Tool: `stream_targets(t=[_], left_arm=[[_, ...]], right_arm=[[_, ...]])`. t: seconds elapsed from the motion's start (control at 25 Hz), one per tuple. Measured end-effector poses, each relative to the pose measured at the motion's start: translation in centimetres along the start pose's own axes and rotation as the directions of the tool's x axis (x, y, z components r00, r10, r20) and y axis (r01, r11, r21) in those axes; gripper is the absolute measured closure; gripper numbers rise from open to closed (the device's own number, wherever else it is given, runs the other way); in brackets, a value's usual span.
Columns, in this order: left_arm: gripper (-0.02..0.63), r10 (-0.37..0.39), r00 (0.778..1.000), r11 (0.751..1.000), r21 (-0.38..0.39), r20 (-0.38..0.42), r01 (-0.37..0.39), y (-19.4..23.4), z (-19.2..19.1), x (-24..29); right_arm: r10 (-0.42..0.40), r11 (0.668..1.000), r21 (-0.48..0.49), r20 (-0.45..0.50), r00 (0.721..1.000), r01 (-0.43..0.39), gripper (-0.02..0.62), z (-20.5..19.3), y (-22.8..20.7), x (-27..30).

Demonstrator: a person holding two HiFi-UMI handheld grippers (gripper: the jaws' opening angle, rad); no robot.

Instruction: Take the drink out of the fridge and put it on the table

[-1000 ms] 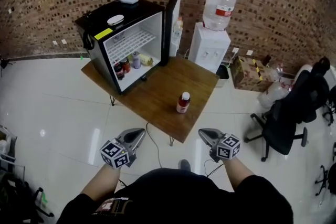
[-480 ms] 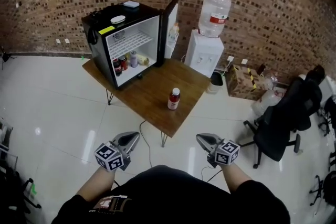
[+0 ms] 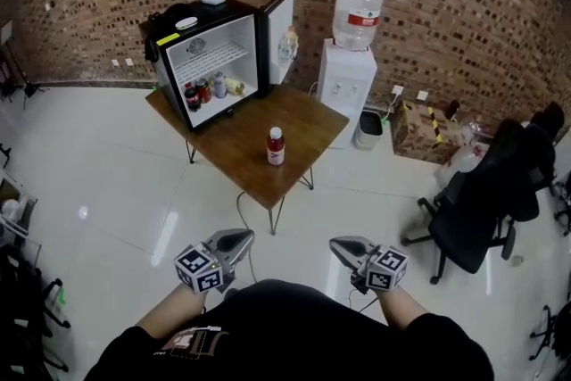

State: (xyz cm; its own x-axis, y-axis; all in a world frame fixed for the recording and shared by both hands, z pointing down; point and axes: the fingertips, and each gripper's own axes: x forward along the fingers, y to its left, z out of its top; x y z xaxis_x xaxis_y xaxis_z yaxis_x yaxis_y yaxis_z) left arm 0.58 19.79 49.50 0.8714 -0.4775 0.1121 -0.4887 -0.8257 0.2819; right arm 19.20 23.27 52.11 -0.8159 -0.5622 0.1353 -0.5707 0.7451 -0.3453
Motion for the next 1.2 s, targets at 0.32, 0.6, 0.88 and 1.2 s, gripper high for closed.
stream_targets(t=[0.32,0.6,0.88,1.2], left_arm=[[0.604,-0.037,0.999,0.997,0.065,-0.001,0.037,-0.3,1.6,-4.0],[0.604,0.0,1.0,0.997,0.08,0.017,-0.002,2.5,2.1,-9.2],[0.604,0.013,0.999,0.998,0.067,0.051,-0.016,2.9,2.4,-9.9],[0.604,0.032,0.997,0.998,0.059,0.065,-0.036,3.6,2.5,-10.4]], right_arm=[[-0.024,1.0,-0.012,0.026,0.999,0.024,0.595,-1.0,4.4,2.0],[-0.07,0.996,-0.047,0.027,0.997,0.072,0.595,0.5,6.4,5.6],[-0.09,0.992,-0.086,0.021,0.996,0.092,0.595,1.4,6.8,5.4],[-0.09,0.992,-0.084,0.011,0.996,0.091,0.595,1.3,6.3,5.8]])
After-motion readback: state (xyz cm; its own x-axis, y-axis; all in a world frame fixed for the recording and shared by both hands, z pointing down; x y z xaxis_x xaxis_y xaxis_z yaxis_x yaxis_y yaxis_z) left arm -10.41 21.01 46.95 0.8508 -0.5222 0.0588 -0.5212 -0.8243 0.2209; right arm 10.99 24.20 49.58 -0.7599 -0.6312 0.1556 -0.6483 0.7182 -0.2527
